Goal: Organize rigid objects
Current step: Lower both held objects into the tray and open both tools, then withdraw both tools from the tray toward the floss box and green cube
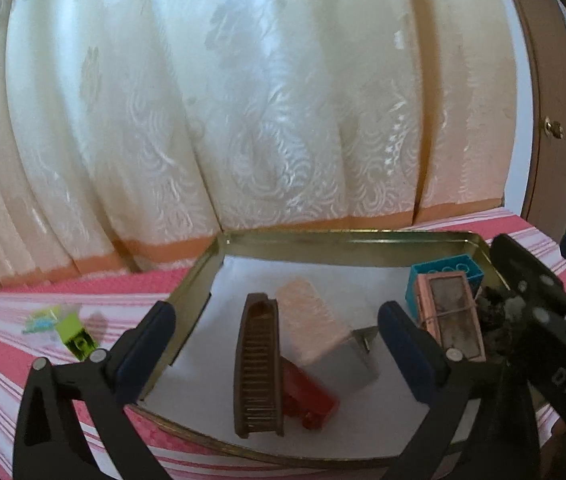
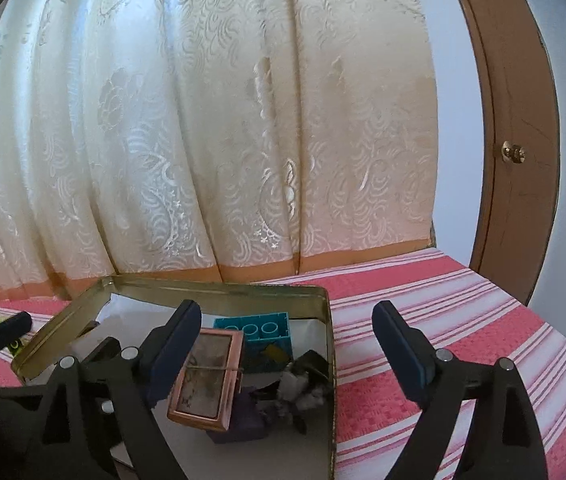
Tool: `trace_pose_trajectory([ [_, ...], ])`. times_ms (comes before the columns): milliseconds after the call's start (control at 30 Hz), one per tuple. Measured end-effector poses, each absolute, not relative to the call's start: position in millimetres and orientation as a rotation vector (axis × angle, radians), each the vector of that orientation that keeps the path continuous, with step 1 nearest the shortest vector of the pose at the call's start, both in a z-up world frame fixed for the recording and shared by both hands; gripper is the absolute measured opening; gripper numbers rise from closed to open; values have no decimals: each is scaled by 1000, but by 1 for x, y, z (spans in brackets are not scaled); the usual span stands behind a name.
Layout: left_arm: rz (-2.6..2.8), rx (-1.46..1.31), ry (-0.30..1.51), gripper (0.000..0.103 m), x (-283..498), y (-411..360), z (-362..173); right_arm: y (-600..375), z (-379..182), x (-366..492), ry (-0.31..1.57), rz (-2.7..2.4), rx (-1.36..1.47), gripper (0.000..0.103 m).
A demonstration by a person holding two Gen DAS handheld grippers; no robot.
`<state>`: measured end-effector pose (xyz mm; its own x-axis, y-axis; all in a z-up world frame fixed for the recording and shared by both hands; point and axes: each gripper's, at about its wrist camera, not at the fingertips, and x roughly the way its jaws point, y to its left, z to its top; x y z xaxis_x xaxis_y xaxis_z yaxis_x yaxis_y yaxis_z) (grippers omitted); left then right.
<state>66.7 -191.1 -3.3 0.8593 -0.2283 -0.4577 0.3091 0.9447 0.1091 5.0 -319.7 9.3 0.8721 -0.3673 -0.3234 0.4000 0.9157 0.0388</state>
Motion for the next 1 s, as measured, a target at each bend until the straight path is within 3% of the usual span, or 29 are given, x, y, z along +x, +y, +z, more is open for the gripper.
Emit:
trace_pose_trajectory([
  [500, -277, 97, 507, 103, 67, -170, -5, -312, 16, -13, 196, -361, 116, 92],
  [800, -146, 185, 407, 103, 47, -142, 0, -291, 22, -38, 61, -375, 22, 92],
  [1000, -111, 85, 404, 103, 46, -107, 2, -295, 24, -42, 52, -422, 40, 92],
])
